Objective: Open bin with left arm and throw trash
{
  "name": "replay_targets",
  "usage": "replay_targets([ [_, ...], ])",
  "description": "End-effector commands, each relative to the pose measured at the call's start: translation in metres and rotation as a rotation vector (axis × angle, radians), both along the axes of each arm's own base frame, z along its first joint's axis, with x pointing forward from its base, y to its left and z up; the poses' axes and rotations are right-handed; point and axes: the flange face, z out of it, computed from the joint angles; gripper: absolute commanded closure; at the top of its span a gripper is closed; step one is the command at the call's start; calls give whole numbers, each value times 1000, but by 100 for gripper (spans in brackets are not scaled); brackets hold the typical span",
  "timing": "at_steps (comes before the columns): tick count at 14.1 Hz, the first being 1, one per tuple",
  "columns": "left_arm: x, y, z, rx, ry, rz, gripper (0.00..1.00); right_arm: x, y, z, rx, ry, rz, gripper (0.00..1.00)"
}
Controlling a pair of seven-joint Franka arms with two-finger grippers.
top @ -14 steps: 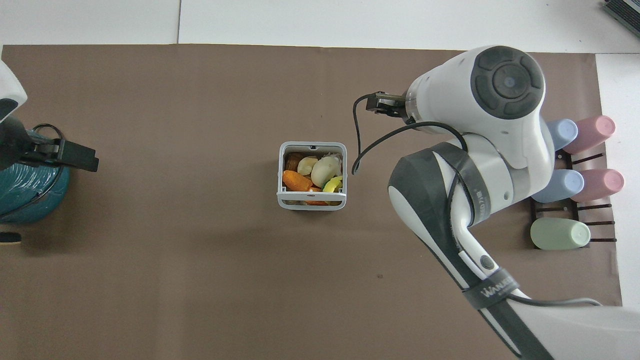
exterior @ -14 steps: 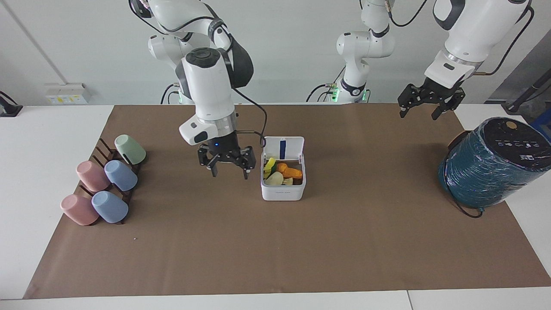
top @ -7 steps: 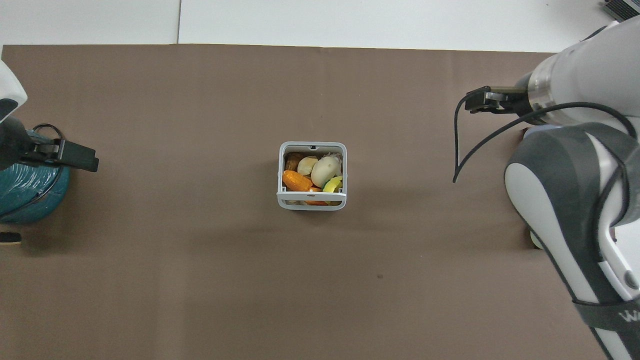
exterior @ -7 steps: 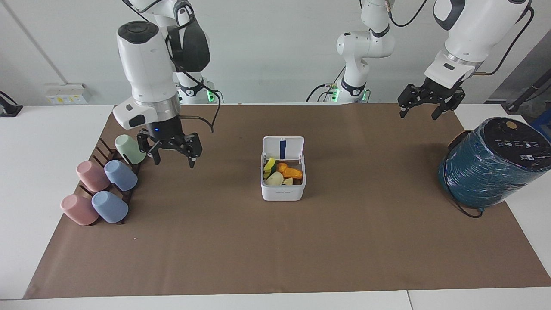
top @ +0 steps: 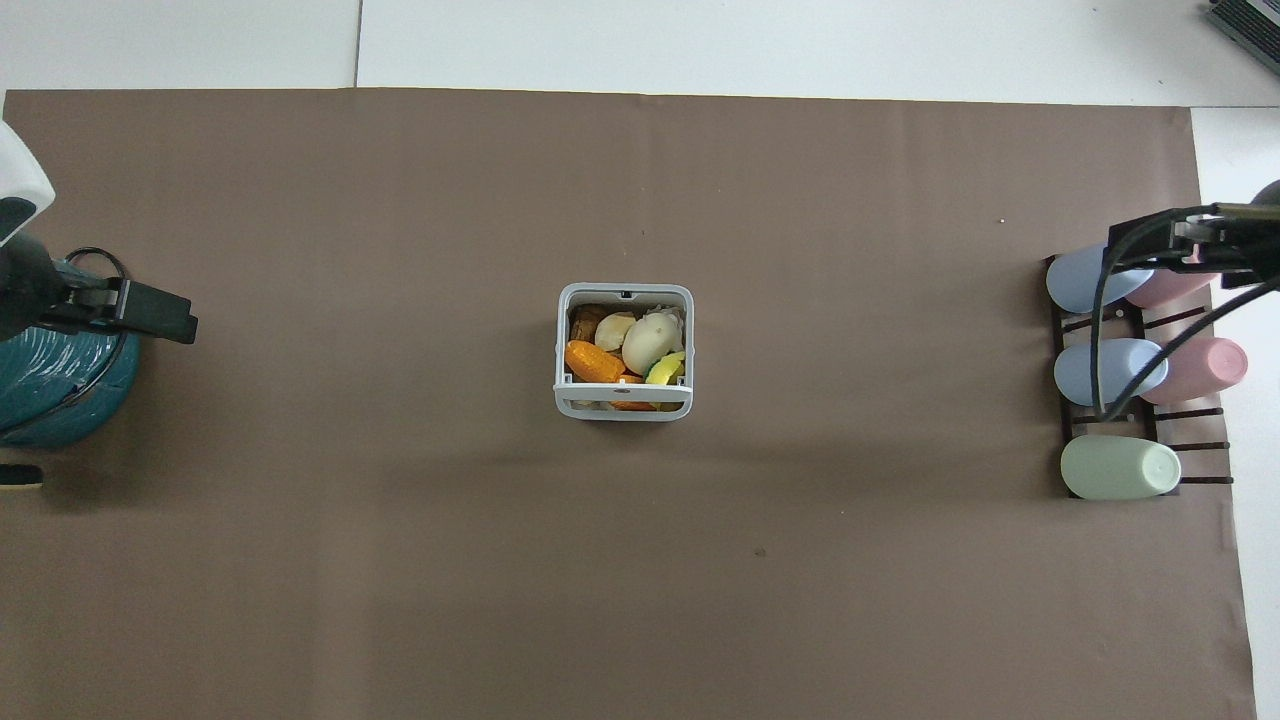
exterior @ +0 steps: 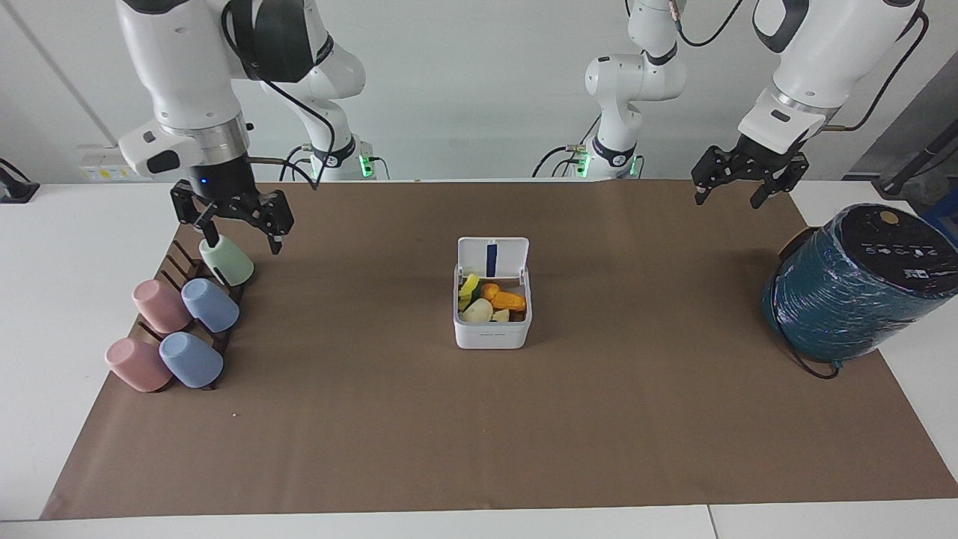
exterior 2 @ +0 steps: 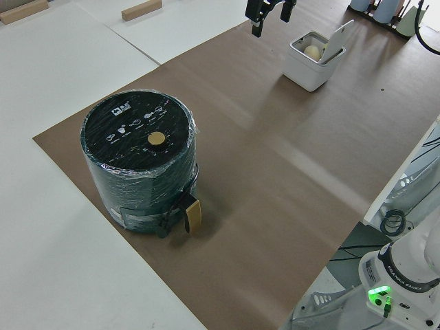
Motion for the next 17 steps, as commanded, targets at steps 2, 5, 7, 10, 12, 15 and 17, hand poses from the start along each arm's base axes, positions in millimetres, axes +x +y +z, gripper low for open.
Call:
replay_targets([
  [2,-9,4,1,12,6,-6,0,-27,-12,9,19,64,63,0],
  [5,-9,4,1,12,6,-6,0,-33,-8,2,18,67,77,0],
  [7,-8,4,0,12,6,-6,0,-33,-8,2,13,69,82,0],
  [10,-9,4,1,12,6,-6,0,-35,-3,3,1,88,112,0],
  [12,-8,4,0,12,7,-6,0,-41,0,2,3,144,114,0],
  [15,-9,4,1,12,4,-6,0,-41,0,1,14,138,109,0],
  [17,-7,4,2,11,-7,-6,0,-41,1,1,23,135,109,0],
])
